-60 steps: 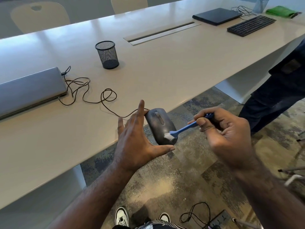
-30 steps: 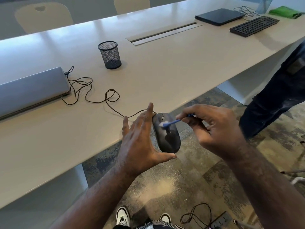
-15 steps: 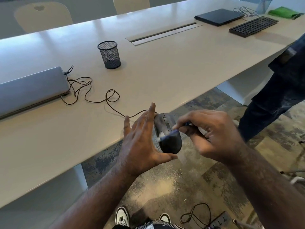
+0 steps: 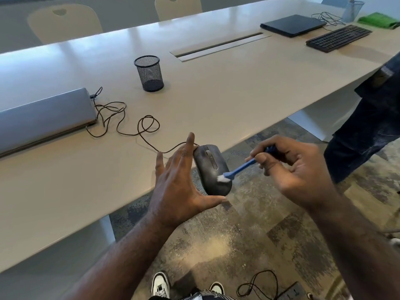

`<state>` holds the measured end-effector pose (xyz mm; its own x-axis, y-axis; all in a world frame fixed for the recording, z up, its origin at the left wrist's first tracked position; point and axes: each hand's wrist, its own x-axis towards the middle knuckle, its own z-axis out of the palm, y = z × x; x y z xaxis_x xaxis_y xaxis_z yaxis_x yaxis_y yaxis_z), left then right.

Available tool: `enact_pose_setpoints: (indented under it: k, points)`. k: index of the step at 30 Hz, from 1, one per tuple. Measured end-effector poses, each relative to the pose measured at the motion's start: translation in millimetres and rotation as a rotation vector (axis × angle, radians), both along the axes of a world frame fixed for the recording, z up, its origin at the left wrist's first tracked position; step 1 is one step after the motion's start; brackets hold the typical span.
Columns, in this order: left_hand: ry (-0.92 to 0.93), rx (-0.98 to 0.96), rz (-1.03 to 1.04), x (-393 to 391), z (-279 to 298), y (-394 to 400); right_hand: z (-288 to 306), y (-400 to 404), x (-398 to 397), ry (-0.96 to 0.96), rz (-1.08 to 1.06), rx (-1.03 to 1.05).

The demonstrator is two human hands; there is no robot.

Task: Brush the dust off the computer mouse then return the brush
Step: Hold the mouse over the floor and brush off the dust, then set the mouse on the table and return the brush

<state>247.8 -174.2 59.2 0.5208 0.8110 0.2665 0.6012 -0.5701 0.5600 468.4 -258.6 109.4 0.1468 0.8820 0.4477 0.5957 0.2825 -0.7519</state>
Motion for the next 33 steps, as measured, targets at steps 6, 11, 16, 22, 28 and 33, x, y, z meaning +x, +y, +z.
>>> enact_pose_setpoints:
  k: [6, 11, 16, 22, 28, 33]
  points:
    - [-0.024, 0.020, 0.051, -12.6, 2.6, 13.7, -7.9, 23.2, 5.3, 0.707, -0.053, -0.091]
    - [-0.047, 0.029, 0.100, -22.2, 8.1, 28.3, -19.5, 52.6, -6.2, 1.137, -0.095, -0.153]
    - [-0.063, 0.028, 0.167, -33.4, 15.2, 51.5, -30.6, 90.1, -39.4, 1.121, -0.076, -0.280]
    - [-0.050, 0.019, 0.206, -47.7, 12.2, 78.8, -42.9, 134.8, -84.6, 1.085, -0.064, -0.337]
    - [-0.026, -0.033, 0.200, -53.8, -0.6, 99.2, -45.1, 162.8, -111.8, 1.046, -0.086, -0.312]
    - [-0.010, -0.082, 0.199, -54.7, -11.5, 113.9, -52.5, 174.3, -114.8, 0.980, -0.124, -0.311]
